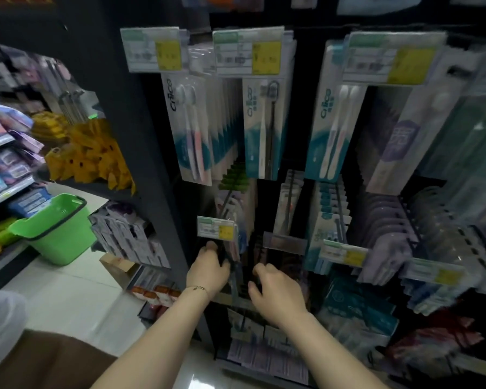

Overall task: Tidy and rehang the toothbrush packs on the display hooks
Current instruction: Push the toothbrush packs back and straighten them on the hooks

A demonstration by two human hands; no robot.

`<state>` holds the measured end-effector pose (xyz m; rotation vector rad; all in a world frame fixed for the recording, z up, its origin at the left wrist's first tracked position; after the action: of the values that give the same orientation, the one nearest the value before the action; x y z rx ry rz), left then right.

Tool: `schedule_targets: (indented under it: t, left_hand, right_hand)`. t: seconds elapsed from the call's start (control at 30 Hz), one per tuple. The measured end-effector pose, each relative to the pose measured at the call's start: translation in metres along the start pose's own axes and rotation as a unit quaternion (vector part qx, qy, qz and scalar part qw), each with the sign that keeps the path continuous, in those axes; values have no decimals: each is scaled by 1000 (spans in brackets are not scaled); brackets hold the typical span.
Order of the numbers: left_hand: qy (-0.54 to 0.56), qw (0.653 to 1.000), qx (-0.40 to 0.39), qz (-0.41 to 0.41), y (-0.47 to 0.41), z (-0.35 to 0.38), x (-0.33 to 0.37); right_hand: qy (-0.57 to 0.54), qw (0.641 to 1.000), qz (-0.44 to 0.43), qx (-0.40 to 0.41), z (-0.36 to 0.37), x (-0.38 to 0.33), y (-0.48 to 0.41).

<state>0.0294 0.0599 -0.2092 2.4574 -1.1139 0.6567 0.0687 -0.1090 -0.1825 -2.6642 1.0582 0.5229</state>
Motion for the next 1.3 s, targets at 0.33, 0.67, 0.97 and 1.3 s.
schedule_targets:
  t: [0.33, 0.67, 0.97, 1.3]
  left_hand:
    - [125, 992, 8, -32, -48, -2, -14]
    - [334, 942, -15, -15, -65, -15, 12]
    - [418, 907, -19, -34, -70, -12, -3]
    - [449, 891, -1, -69, -55, -7, -20]
  right_hand:
    - [-139, 986, 95, -3, 31, 37, -78]
    - [-290, 951, 81, 63, 32, 35, -129]
    - [-352, 926, 109, 80, 45, 37, -141]
    - [-336, 930, 112, 96, 38, 30, -130]
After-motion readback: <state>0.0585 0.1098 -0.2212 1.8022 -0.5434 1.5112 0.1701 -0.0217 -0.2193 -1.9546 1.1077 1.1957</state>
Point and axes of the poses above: each hand's wrist, its own y-axis away from the middle knuckle, its own z-axis out of the palm, x = y × z, the point moved 9 cm from there along -y, towards the middle knuckle, and after that the axes turned 1 degree about -z, right-handed, at the moved point
